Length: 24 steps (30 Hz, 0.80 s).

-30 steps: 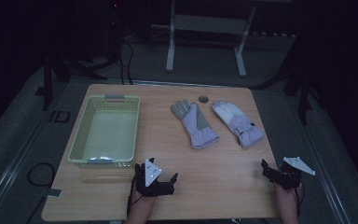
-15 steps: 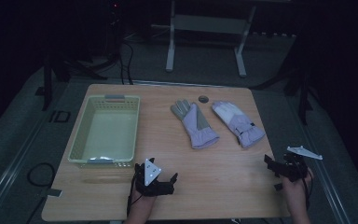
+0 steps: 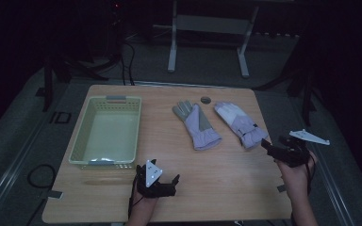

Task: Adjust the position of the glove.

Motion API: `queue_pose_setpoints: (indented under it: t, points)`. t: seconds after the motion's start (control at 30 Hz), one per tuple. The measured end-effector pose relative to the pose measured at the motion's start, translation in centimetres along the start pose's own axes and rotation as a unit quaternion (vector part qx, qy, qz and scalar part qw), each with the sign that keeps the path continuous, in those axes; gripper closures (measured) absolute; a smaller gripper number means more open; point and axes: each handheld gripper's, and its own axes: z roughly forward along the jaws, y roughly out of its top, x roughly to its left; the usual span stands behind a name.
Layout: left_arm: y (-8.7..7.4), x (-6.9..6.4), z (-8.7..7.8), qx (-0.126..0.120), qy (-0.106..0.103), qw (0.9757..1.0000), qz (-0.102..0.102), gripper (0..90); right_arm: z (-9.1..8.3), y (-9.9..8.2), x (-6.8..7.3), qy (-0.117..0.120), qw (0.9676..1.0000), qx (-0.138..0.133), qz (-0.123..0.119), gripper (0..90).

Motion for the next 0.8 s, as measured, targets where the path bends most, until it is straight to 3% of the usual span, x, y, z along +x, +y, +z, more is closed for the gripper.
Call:
queue_pose_setpoints:
  t: [0.13, 0.27, 0.33, 0.5, 0.8]
  points:
    - [0.0, 0.0, 0.0, 0.0, 0.0, 1.0, 0.0, 0.1, 1.0, 0.9, 1.4, 0.028, 0.9993, 0.01, -0.023, 15.9]
    - [0.0, -0.1, 0.0, -0.003, -0.001, 1.0, 0.004, 0.0, 2.6, 1.9, 2.2, 0.025, 0.9987, 0.036, -0.027, 16.0]
    - [0.0, -0.1, 0.0, -0.002, -0.001, 1.0, 0.004, 0.1, 3.3, 2.5, 2.6, 0.037, 0.9978, 0.046, -0.03, 16.3]
    - [0.0, -0.1, 0.0, -0.004, -0.003, 1.0, 0.006, 0.1, 4.4, 4.1, 3.7, 0.06, 0.9959, 0.048, -0.048, 23.4]
    - [0.0, -0.1, 0.0, -0.002, -0.006, 1.0, 0.005, 0.1, 7.0, 6.5, 6.7, 0.062, 0.9916, 0.052, -0.101, 34.1]
